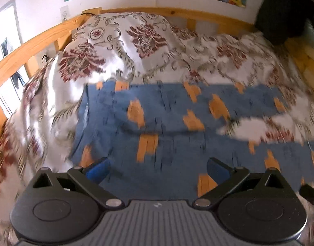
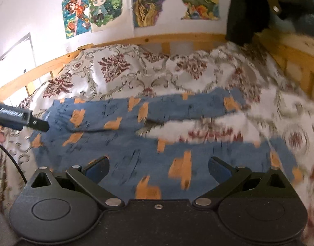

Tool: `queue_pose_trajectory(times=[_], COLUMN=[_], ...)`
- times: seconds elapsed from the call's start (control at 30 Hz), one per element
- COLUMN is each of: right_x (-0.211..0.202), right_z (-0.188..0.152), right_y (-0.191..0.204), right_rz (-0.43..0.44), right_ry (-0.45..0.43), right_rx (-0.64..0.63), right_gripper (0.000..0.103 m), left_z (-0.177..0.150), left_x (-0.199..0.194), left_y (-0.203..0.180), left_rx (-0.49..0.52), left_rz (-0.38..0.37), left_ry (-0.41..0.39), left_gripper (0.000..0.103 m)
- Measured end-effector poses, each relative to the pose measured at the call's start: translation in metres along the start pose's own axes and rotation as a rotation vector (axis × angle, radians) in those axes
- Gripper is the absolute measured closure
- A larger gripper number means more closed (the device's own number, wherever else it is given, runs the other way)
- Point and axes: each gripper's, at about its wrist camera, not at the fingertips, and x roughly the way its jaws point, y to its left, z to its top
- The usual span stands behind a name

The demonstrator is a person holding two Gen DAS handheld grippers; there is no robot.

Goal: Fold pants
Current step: 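Move both tools down to the pant legs' hems and close both grippers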

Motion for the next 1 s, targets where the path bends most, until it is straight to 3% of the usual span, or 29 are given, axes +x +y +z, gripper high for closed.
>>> queue_pose_trajectory(times=[0.17,0.3,0.37,0.47,0.63,0.77,0.87,0.93,1.0], right_x=[0.047,0.103,0.135,0.188,0.285,0.356,0.395,0.409,0.418], right_z=[0.04,0.071,0.086,0.115,0.17,0.204,0.214,0.214,0.212], right_y=[-0.019,-0.036,-0.043,-0.055,-0.067,-0.064,-0.054,-0.048,-0.047], right_rz=[0.041,0.1,0.128,0.154,0.24,0.34,0.37,0.384,0.408], right_ry=[-0.035,0.004,0.023,0.083,0.16,0.264,0.355,0.404,0.444], right_rx=[-0.075,-0.154,-0.193,-0.204,-0.274,-0.347,-0.415,-0.478,-0.519], right_gripper=[0.0,0.0,0.001,0.0,0.001,0.001,0.008,0.015,0.018], left_z=[0.053,0.087,0.107,0.141,0.187,0.201,0.202,0.201,0.198], left_x=[0.053,0.095,0.118,0.157,0.233,0.274,0.29,0.298,0.303], left_y=[-0.011,-0.027,-0.034,-0.031,-0.011,-0.007,-0.009,-0.014,-0.017], left_rx=[0.098,0.338,0.439,0.482,0.543,0.57,0.625,0.684,0.742], left_rz=[0.006,-0.028,-0.044,-0.08,-0.257,-0.374,-0.439,-0.449,-0.441], left_ry=[-0.074,-0.163,-0.156,-0.11,0.053,0.171,0.226,0.266,0.306], left_gripper=[0.0,0.0,0.0,0.0,0.001,0.006,0.013,0.018,0.029])
